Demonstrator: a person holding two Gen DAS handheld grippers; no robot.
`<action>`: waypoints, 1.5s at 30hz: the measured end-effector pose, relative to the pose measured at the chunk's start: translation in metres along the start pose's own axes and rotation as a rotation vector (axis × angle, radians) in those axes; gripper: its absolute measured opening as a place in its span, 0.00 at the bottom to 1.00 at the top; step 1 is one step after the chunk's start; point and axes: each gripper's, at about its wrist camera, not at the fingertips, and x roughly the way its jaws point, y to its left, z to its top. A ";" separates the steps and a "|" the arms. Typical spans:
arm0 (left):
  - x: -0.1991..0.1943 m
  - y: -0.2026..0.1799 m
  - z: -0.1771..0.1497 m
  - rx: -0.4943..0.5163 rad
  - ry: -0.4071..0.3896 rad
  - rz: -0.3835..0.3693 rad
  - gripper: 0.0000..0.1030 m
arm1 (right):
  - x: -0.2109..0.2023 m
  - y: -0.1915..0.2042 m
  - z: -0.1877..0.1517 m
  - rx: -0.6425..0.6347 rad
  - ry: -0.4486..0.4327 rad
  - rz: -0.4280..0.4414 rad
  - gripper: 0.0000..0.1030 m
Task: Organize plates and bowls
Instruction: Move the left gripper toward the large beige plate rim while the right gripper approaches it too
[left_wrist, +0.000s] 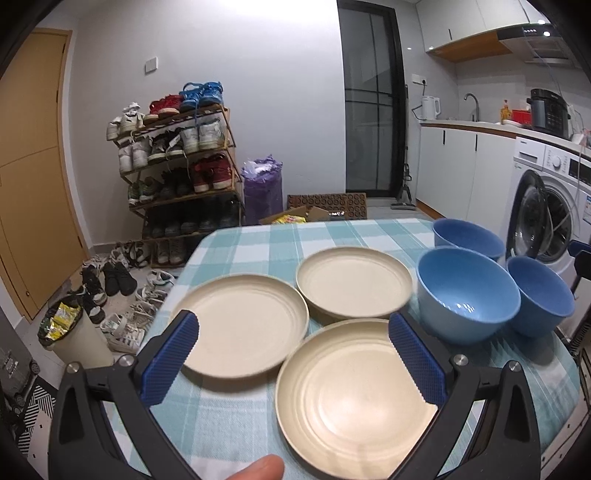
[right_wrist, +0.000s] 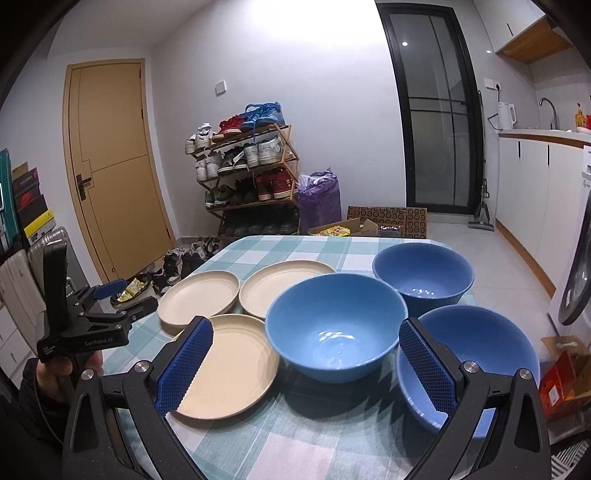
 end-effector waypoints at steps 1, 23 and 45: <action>0.001 0.000 0.003 -0.003 -0.002 -0.001 1.00 | 0.001 -0.001 0.004 -0.002 0.000 -0.003 1.00; 0.054 0.015 0.059 -0.023 0.022 -0.037 1.00 | 0.023 0.005 0.105 -0.107 0.029 -0.012 1.00; 0.124 0.009 0.055 -0.018 0.182 -0.107 0.98 | 0.138 0.000 0.132 -0.099 0.212 0.016 1.00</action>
